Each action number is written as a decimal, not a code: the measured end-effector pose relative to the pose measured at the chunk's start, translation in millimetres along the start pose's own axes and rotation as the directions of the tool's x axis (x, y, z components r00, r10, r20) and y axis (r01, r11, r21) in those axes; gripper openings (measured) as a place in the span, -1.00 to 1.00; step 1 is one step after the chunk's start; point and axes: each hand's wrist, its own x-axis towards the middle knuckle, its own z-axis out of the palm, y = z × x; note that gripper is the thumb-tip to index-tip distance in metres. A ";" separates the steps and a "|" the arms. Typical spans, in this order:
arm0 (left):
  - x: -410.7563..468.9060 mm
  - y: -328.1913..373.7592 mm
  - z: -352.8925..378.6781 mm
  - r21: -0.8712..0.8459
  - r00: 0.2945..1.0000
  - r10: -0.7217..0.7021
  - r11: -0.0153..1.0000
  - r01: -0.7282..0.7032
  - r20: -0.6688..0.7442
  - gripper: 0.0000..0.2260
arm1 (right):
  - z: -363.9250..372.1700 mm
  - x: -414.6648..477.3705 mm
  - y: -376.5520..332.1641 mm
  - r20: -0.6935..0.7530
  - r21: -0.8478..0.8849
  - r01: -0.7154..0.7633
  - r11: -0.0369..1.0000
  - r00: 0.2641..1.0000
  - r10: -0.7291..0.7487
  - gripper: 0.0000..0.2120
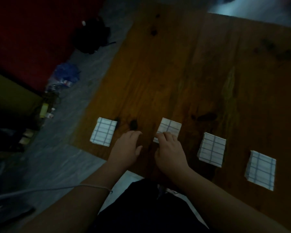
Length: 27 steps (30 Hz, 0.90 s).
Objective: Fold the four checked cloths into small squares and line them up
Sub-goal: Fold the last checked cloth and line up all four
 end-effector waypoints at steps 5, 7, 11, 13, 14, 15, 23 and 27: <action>-17.5 -36.6 -26.9 -0.003 0.997 -0.030 1.000 0.030 -0.073 -0.57 | 15.2 5.8 -38.3 0.026 0.007 0.084 0.996 0.996 -0.084 -0.53; -14.4 -61.1 -40.4 0.005 0.996 -0.031 0.999 0.031 -0.086 -0.59 | 24.4 11.4 -53.0 0.059 -0.012 0.102 0.995 0.993 -0.101 -0.52; -0.1 -122.5 -59.2 0.044 0.999 0.014 0.999 -0.013 -0.036 -0.66 | 51.8 32.9 -87.8 0.062 -0.042 0.073 0.996 0.996 -0.071 -0.57; 6.5 -150.9 -65.4 0.057 0.999 0.042 0.997 -0.043 0.026 -0.65 | 68.1 46.4 -107.3 0.062 -0.049 0.026 0.998 0.998 -0.023 -0.58; 8.2 -164.1 -68.0 0.064 0.997 0.050 0.997 -0.053 0.053 -0.63 | 76.0 51.3 -117.2 0.070 -0.053 -0.005 0.999 0.998 0.009 -0.58; 10.4 -175.7 -70.6 0.069 0.995 0.060 0.995 -0.066 0.076 -0.61 | 83.5 55.3 -125.8 0.076 -0.060 -0.038 0.998 0.996 0.042 -0.56; 22.6 -217.1 -70.5 0.083 0.966 0.161 0.980 -0.180 0.200 -0.46 | 106.0 66.0 -159.5 0.112 -0.106 -0.166 0.980 0.978 0.178 -0.52; 28.5 -222.9 -64.2 0.128 0.952 0.230 0.958 -0.258 0.201 -0.45 | 113.0 73.5 -161.3 0.109 -0.138 -0.147 0.979 0.981 0.163 -0.49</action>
